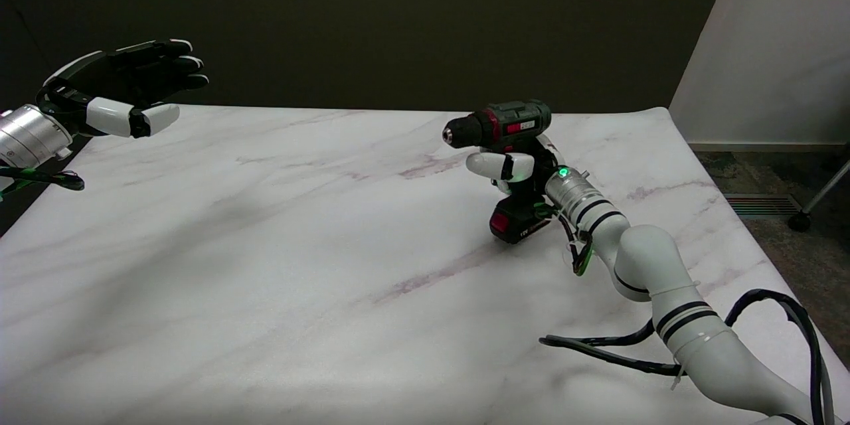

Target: Pick up the power screwdriver.

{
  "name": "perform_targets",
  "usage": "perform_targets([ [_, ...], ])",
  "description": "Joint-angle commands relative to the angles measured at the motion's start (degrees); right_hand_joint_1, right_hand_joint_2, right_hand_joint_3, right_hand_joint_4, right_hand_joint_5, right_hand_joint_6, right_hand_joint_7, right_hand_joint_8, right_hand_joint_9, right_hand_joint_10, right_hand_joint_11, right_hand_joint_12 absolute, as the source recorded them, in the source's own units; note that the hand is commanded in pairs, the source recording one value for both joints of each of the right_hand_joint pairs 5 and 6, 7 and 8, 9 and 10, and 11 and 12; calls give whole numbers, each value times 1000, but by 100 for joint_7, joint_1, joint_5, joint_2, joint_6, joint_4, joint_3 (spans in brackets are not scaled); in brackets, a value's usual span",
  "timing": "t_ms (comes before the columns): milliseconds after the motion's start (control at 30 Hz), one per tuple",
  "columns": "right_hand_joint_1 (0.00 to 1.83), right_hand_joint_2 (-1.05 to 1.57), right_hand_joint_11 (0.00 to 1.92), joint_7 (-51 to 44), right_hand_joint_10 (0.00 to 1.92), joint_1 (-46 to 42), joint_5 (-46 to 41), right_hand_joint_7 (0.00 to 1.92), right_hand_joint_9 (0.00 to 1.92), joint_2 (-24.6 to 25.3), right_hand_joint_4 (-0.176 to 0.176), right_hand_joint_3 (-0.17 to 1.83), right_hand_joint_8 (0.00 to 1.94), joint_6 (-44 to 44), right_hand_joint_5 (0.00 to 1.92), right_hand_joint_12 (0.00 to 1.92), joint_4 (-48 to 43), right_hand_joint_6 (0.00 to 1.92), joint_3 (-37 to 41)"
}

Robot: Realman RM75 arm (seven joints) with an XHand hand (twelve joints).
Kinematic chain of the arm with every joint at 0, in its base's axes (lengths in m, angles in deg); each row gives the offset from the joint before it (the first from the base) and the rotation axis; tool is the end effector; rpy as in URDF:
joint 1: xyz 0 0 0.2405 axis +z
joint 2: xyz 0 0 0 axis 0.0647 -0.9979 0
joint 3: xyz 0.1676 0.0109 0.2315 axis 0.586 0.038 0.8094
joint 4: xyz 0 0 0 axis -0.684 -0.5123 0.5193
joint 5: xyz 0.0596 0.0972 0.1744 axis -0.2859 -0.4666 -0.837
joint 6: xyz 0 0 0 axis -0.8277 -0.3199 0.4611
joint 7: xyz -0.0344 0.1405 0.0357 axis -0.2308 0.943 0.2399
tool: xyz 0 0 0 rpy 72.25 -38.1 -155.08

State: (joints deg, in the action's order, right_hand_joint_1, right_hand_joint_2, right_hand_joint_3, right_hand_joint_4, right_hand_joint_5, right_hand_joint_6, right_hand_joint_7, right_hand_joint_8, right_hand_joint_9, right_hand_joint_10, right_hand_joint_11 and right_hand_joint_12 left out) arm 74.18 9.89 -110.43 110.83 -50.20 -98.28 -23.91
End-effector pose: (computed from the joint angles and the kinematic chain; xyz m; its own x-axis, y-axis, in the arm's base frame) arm -0.3126 -0.4163 0.3600 0.2011 0.0509 0.9782 -0.9709 0.1429 0.1921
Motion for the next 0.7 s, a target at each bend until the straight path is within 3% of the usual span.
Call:
perform_targets([
  [33, 1022, -297, 1920, 2, 1920, 97, -391, 1920, 1920, -89, 176, 700, 1920, 36, 1920, 1920, -249, 1920, 84],
  [367, 1013, -400, 1920, 2, 1920, 136, -502, 1920, 1920, -89, 176, 775, 1920, 211, 1920, 1920, -202, 1920, 140],
  [500, 1098, -372, 1920, 2, 1920, 161, -583, 1920, 1920, -89, 176, 673, 1920, 348, 1920, 1920, -185, 1920, 196],
  [567, 1110, -327, 1920, 2, 1920, 161, -654, 1920, 1920, -89, 176, 714, 1920, 348, 1920, 1920, -185, 1920, 196],
  [600, 1113, -265, 1920, 2, 1920, 161, -710, 1920, 1920, -89, 176, 877, 1920, 356, 1920, 1920, -185, 1920, 204],
  [700, 1117, -118, 1920, 2, 1920, 153, -973, 1920, 1920, -89, 176, 1030, 1920, 404, 1920, 1920, -185, 1920, 236],
])
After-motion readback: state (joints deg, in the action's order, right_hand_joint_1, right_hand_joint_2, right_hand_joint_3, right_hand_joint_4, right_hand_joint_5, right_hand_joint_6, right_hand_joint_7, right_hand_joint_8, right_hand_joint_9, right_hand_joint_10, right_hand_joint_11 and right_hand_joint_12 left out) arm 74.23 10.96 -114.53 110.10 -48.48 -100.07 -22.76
